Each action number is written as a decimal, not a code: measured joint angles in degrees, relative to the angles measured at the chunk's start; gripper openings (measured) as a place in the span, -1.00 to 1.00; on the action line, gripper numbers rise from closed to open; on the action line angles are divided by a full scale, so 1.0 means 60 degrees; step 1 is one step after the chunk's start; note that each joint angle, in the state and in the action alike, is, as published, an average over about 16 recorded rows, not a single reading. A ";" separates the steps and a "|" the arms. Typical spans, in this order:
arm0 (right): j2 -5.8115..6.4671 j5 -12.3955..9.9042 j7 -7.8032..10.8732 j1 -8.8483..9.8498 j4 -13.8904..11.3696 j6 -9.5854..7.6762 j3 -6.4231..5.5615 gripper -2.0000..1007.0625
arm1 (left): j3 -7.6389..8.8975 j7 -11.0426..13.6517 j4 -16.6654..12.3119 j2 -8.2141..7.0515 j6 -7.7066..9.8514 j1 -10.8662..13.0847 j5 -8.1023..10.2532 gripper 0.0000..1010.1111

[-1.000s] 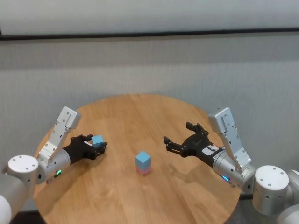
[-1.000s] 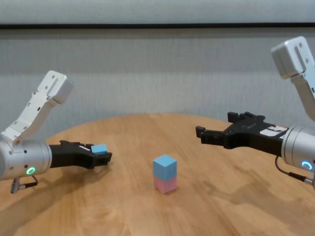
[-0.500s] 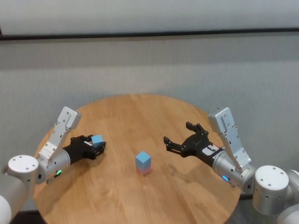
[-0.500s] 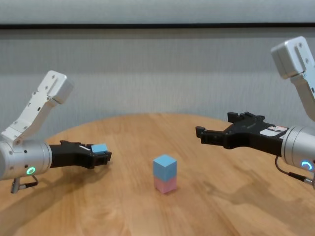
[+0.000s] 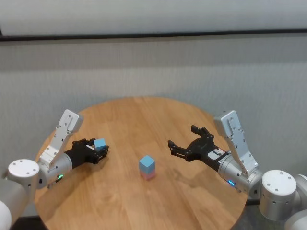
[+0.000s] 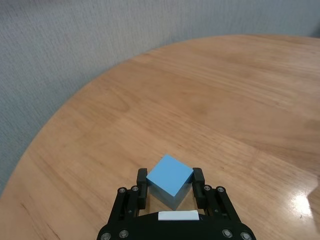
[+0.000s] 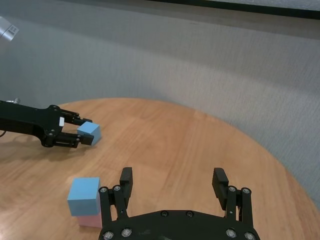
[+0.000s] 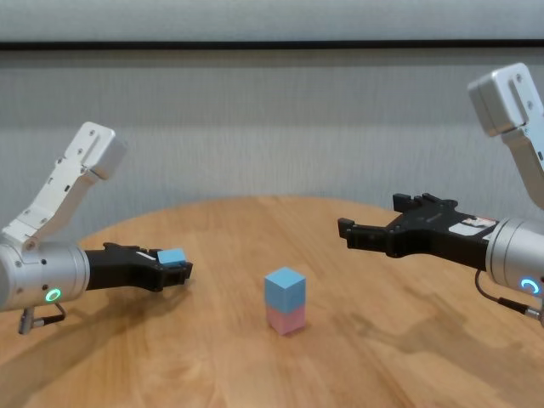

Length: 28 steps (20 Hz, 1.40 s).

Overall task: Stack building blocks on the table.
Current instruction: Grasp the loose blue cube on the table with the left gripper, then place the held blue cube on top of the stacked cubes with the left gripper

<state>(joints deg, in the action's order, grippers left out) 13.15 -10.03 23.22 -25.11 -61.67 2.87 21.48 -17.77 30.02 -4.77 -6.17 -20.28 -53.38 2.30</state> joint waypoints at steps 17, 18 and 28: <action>0.0000 0.0000 0.0000 0.0000 0.0000 0.0000 0.0000 1.00 | 0.0016 -0.0044 -0.1331 -0.0229 0.0542 0.0627 0.0038 0.11; 0.0000 0.0000 0.0000 0.0000 0.0000 0.0000 0.0000 1.00 | 0.0023 -0.0058 -0.1629 -0.0284 0.0659 0.0762 0.0046 0.11; 0.0000 0.0000 0.0000 0.0000 0.0000 0.0000 0.0000 1.00 | 0.0038 -0.0239 -0.5100 -0.0976 0.1995 0.2291 0.0135 0.11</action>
<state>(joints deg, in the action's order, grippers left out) 13.15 -10.04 23.21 -25.11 -61.67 2.87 21.47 -17.54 28.59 -35.37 -12.02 -8.31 -39.64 3.11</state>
